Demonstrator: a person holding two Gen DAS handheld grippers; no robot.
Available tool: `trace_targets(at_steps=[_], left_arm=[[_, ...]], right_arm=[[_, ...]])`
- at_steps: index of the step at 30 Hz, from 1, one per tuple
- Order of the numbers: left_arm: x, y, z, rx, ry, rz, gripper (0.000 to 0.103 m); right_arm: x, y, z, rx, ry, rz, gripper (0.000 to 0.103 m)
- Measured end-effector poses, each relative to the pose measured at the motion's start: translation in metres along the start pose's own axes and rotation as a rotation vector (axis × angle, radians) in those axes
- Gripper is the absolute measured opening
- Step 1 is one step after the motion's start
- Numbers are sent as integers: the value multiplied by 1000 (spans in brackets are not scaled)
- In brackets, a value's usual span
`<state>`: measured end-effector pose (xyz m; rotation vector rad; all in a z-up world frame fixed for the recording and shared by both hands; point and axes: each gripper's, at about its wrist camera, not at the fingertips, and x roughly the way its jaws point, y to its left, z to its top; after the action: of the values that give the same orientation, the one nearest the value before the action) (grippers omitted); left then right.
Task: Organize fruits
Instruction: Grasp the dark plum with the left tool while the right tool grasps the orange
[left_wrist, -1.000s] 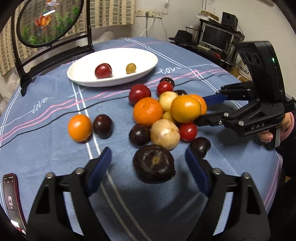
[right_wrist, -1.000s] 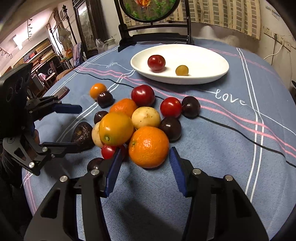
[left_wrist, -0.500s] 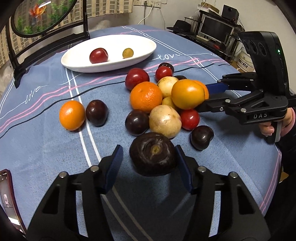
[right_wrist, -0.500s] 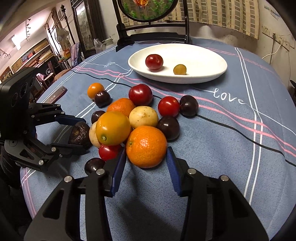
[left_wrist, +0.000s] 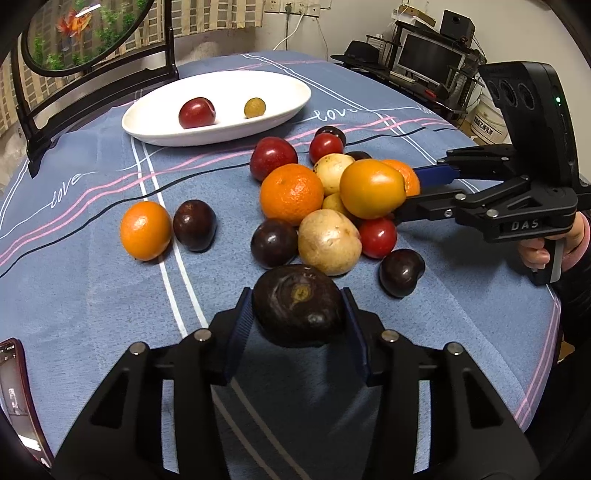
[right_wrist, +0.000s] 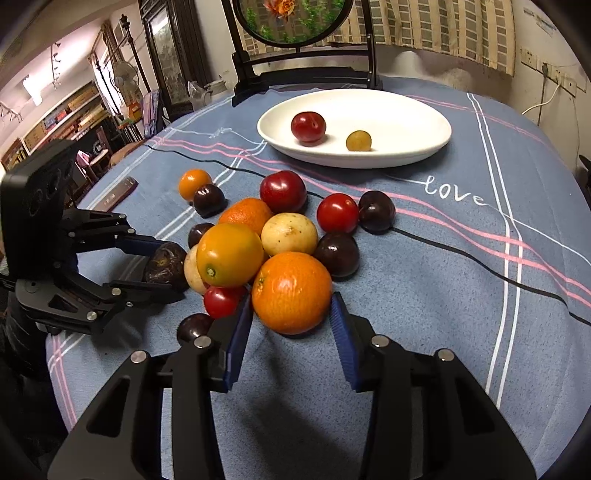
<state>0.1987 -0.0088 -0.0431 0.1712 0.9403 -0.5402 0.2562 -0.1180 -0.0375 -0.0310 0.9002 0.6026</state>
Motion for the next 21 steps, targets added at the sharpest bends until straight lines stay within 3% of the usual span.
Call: trace_targets(at_steps=[4, 11, 17, 21], left_arm=[[-7, 7, 1, -33, -25, -3, 48], [-22, 15, 1, -78, -80, -21, 47], [-22, 11, 1, -74, -81, -17, 48], [-23, 8, 0, -68, -89, -14, 47]], right_arm=[[-10, -6, 1, 37, -30, 39, 43], [-15, -16, 2, 85, -53, 82, 32], [-2, -9, 0, 49, -18, 55, 44], [3, -9, 1, 47, -13, 46, 44]])
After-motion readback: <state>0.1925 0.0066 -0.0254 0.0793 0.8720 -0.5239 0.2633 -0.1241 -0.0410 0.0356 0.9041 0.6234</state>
